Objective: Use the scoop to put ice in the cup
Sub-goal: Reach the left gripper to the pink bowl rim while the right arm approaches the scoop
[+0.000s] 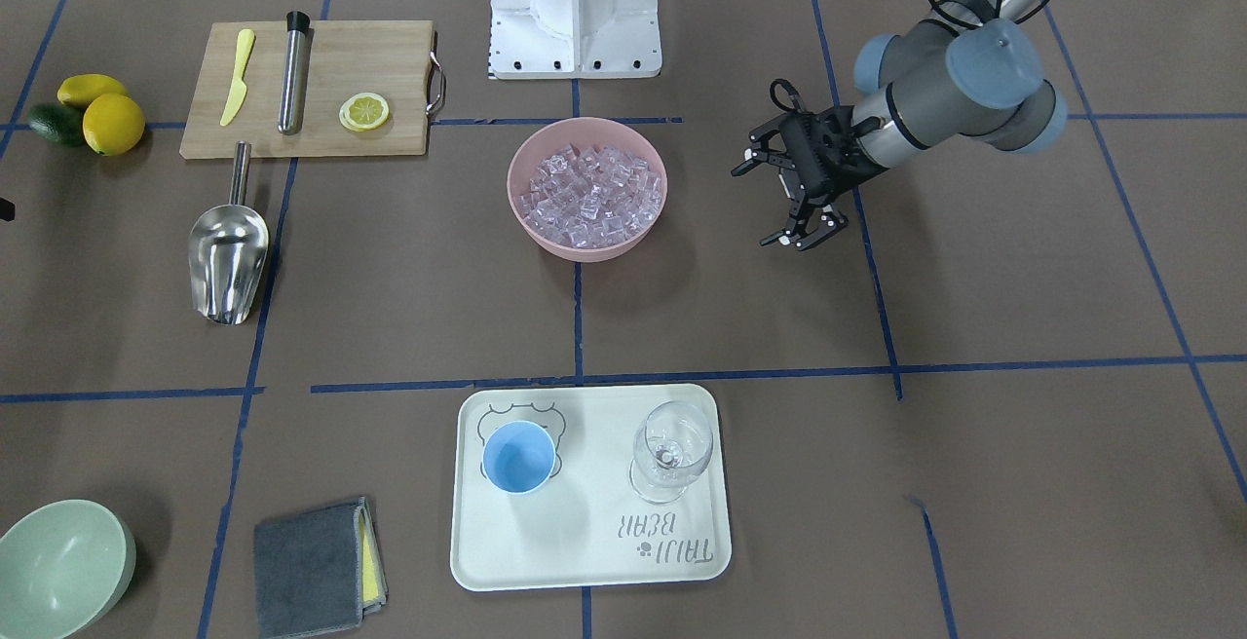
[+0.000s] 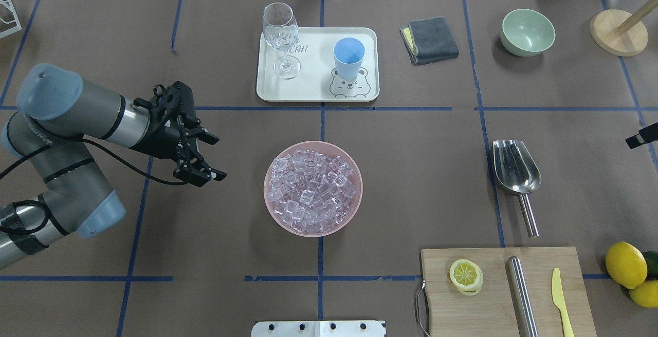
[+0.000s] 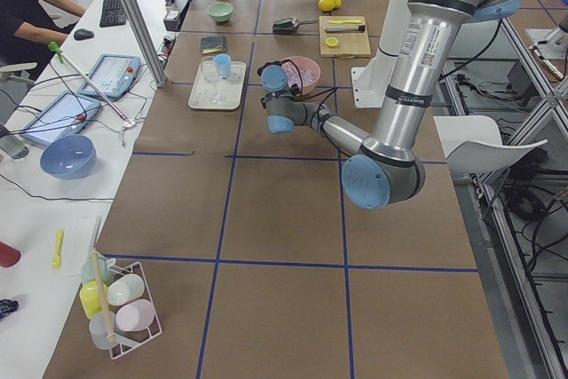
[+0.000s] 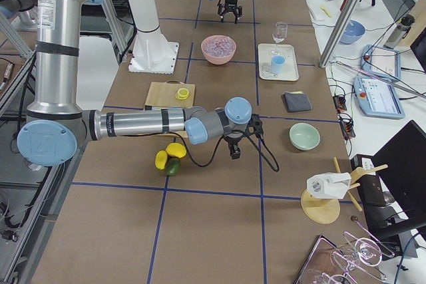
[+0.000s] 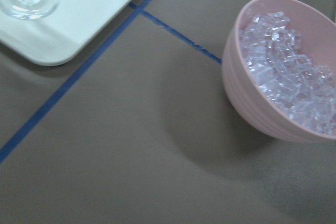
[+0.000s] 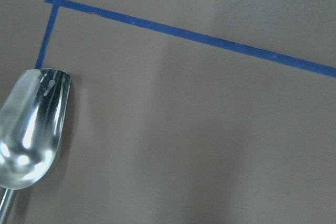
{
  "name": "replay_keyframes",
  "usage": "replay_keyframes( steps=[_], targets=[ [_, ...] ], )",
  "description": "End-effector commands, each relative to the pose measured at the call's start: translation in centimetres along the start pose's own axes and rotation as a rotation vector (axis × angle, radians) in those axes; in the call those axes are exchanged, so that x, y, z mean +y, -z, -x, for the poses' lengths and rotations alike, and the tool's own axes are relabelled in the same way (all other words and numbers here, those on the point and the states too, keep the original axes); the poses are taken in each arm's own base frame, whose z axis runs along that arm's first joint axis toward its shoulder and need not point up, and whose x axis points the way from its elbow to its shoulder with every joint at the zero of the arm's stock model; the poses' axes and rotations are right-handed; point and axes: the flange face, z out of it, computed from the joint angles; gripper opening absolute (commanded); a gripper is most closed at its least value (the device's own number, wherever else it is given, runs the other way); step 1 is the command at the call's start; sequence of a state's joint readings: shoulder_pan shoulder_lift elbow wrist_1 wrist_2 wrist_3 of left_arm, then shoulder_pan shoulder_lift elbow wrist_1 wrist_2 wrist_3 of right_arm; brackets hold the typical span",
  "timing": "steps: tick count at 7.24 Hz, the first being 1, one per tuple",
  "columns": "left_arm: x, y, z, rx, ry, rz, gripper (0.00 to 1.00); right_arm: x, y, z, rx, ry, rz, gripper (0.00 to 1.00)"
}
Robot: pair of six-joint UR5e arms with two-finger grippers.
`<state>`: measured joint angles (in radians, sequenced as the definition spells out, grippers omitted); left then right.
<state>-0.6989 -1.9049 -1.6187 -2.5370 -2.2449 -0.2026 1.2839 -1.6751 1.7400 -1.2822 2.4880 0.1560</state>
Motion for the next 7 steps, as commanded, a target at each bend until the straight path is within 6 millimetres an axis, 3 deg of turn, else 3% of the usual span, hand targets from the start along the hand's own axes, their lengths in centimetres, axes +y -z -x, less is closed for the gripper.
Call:
replay_keyframes(
  steps=[1, 3, 5, 7],
  targets=[
    [-0.4, -2.5, -2.2, -0.021, -0.101, -0.04, 1.0, -0.6, -0.8, 2.9, -0.016, 0.059, 0.016, 1.0],
    [1.5, -6.9, -5.3, 0.044, -0.118, -0.026, 1.0, -1.3, -0.5, 6.1, -0.034, 0.114, 0.009, 1.0],
    [1.9, -9.3, -8.1, 0.006, -0.146, -0.063, 1.0, -1.4, -0.2, 8.6, -0.046, 0.136, 0.003, 1.0],
    [1.5, -9.9, -8.5, 0.015, -0.15, -0.068, 1.0, -1.1, -1.2, 11.9, -0.091, 0.181, -0.044, 1.0]
  ],
)
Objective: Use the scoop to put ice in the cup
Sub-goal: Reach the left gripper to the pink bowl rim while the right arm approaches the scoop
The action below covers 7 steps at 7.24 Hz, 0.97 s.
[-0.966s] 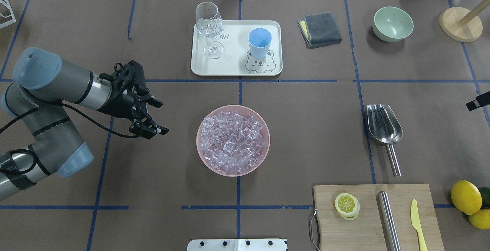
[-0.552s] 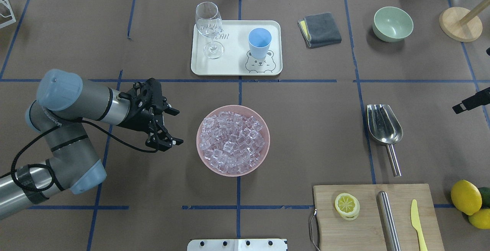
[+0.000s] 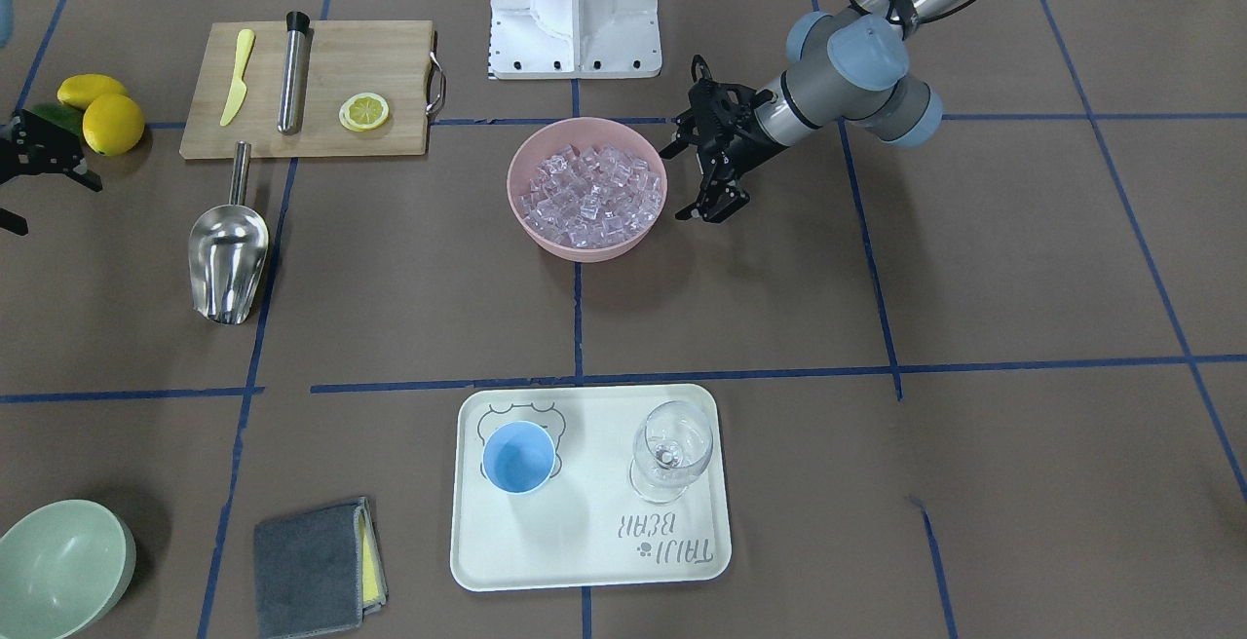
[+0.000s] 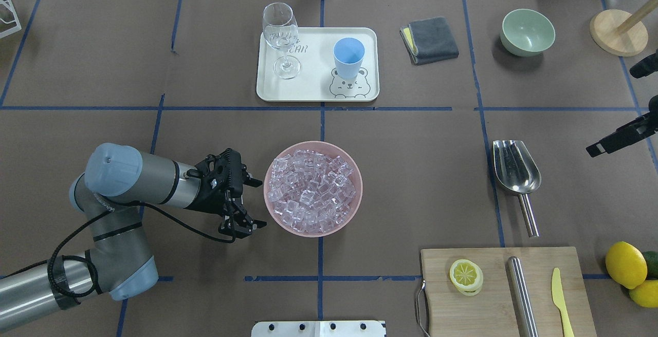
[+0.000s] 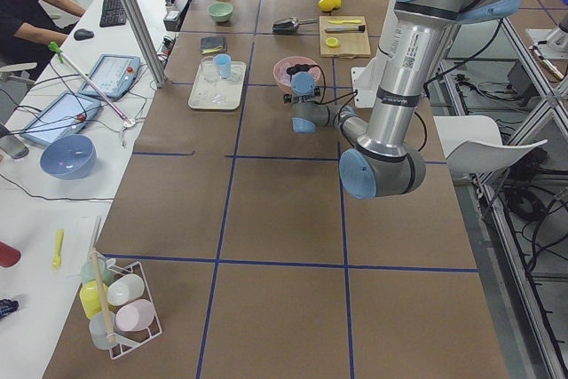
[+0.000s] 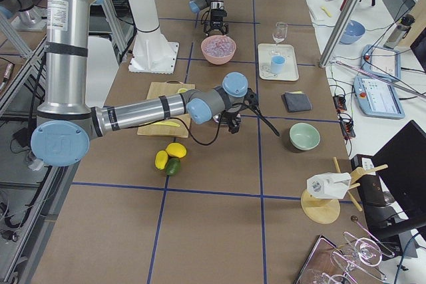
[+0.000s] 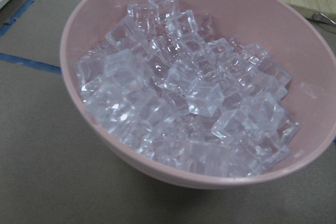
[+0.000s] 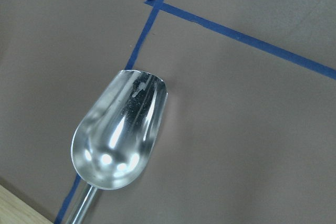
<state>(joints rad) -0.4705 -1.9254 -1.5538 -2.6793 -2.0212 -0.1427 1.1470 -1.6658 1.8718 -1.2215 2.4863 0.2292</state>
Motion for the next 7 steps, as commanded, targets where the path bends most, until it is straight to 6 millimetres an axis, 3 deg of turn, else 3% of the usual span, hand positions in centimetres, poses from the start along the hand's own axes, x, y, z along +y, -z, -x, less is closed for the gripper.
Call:
replay_keyframes(
  steps=[1, 4, 5, 7],
  targets=[
    [-0.3, -0.4, -0.4, 0.003, -0.007, -0.008, 1.0, -0.1, -1.9, 4.0, -0.045, 0.032, -0.071, 1.0],
    [-0.6, -0.1, 0.4, -0.07, -0.049, -0.036, 1.0, 0.6, -4.7, 7.8, -0.112, 0.14, -0.052, 1.0],
    [-0.6, 0.0, 0.5, -0.074, -0.047, -0.035, 1.0, 0.9, -6.1, 9.2, -0.133, 0.032, -0.017, 1.0],
    [-0.8, 0.3, 1.0, -0.083, -0.046, -0.038, 1.0, 2.3, -7.0, 11.2, -0.115, -0.161, 0.004, 1.0]
  ],
)
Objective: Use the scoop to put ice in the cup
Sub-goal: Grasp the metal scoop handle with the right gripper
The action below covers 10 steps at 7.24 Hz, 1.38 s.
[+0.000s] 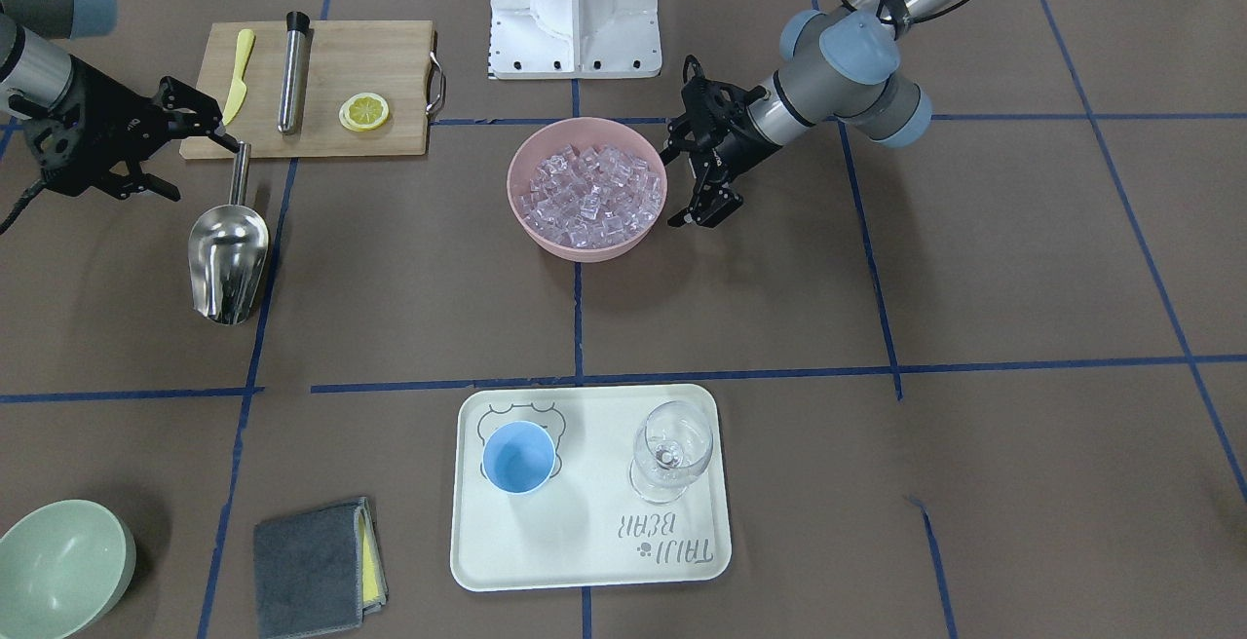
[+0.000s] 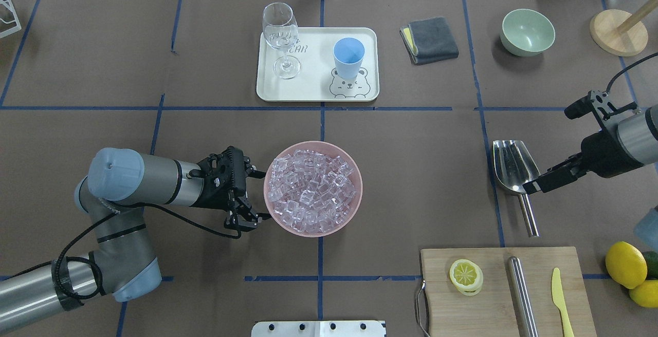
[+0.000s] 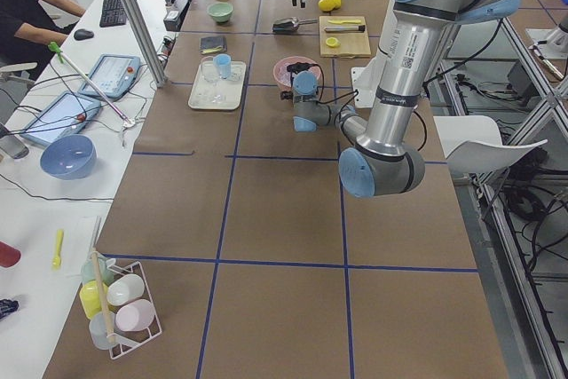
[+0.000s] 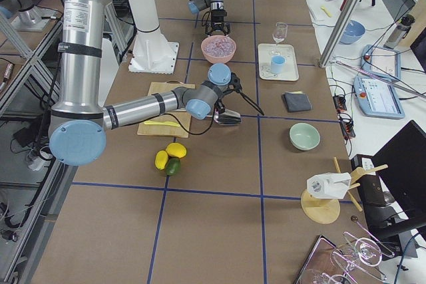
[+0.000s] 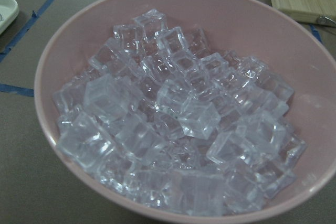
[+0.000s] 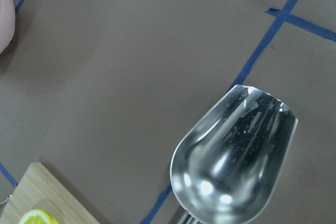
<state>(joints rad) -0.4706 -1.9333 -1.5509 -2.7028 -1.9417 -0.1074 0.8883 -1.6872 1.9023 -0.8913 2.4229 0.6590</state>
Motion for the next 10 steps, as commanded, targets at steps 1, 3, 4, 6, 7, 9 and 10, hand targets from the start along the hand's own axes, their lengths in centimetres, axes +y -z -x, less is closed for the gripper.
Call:
replay_keyframes(
  steps=[1, 3, 4, 6, 7, 9, 10],
  targets=[
    [-0.1, 0.3, 0.5, -0.01, 0.0, -0.003, 1.0, 3.2, -0.5, 0.9, 0.064, -0.185, -0.009, 1.0],
    [-0.1, 0.3, 0.6, -0.014, 0.0, -0.003, 1.0, 5.0, -3.0, 1.7, 0.157, -0.297, -0.042, 1.0],
    [-0.2, 0.3, 0.7, -0.024, 0.0, -0.005, 1.0, 5.4, -4.4, 2.2, 0.191, -0.305, -0.057, 1.0],
    [-0.2, 0.3, 0.7, -0.026, 0.0, -0.006, 1.0, 5.9, -5.9, 3.0, 0.221, -0.337, -0.076, 1.0],
    [-0.2, 0.3, 0.7, -0.026, 0.0, -0.004, 1.0, 6.1, -6.5, 3.3, 0.221, -0.357, -0.07, 1.0],
    [-0.1, 0.3, 0.7, -0.029, 0.001, -0.003, 1.0, 6.8, -8.3, 3.9, 0.273, -0.367, -0.107, 1.0],
    [-0.2, 0.3, 0.9, -0.05, 0.0, -0.007, 1.0, 7.1, -8.1, 3.4, 0.288, -0.37, -0.114, 1.0]
  ],
)
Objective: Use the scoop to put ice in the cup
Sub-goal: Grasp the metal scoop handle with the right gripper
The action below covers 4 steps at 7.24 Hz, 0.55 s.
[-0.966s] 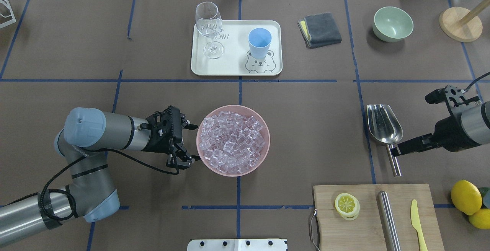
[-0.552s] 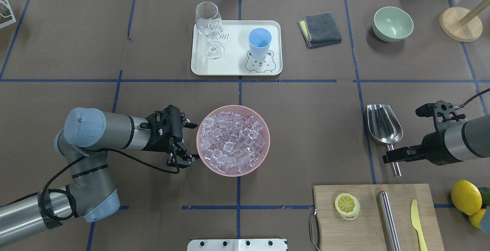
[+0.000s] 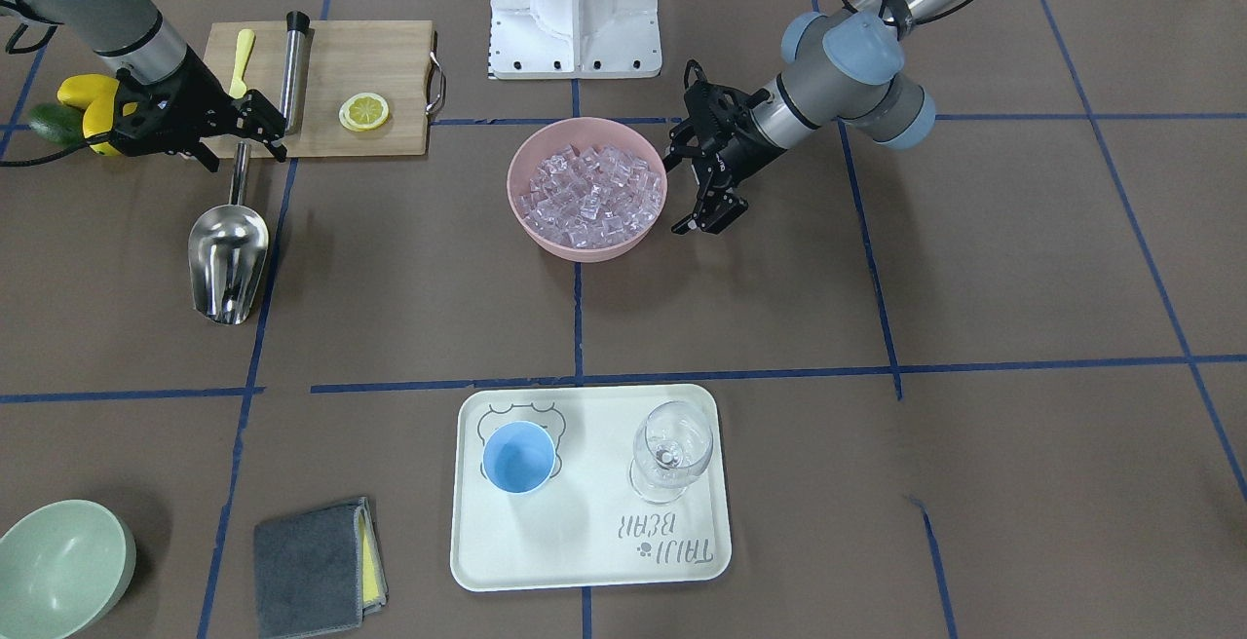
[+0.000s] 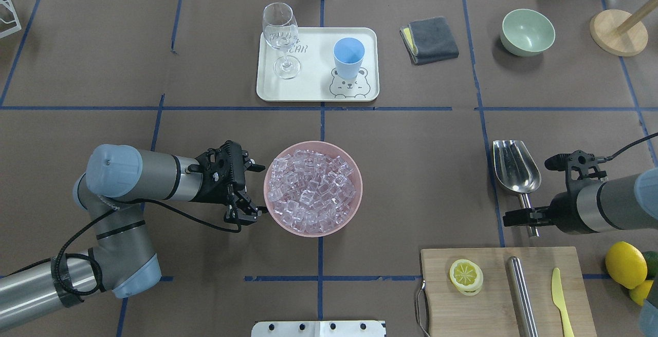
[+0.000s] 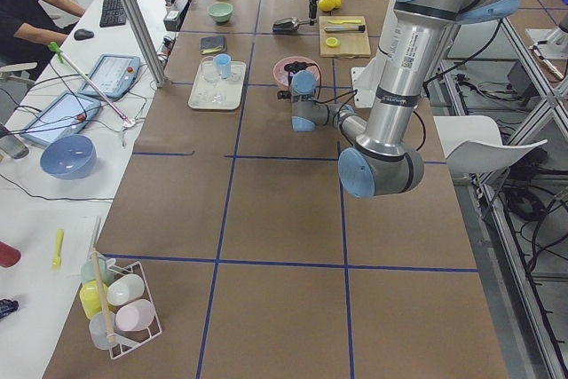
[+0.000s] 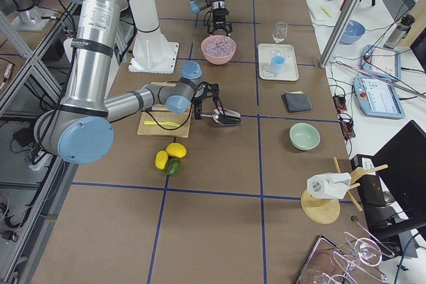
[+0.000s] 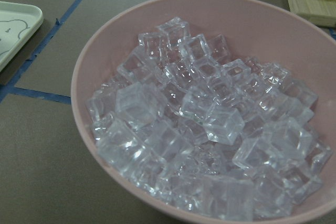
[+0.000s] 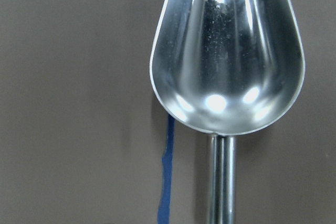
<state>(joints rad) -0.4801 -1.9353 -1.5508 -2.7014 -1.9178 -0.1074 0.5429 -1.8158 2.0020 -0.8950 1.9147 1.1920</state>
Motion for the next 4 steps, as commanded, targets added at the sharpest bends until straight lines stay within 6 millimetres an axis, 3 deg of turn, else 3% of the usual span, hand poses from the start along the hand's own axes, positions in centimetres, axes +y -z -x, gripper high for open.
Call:
replay_keyframes(
  steps=[1, 4],
  targets=[
    [-0.07, 0.01, 0.16, -0.017, -0.001, -0.004, 1.0, 0.39, -0.44, -0.91, 0.038, -0.007, -0.024, 1.0],
    [-0.15, -0.02, 0.18, -0.018, 0.001, -0.004, 1.0, 0.76, -1.05, -0.66, 0.049, 0.004, -0.029, 0.98]
  ],
)
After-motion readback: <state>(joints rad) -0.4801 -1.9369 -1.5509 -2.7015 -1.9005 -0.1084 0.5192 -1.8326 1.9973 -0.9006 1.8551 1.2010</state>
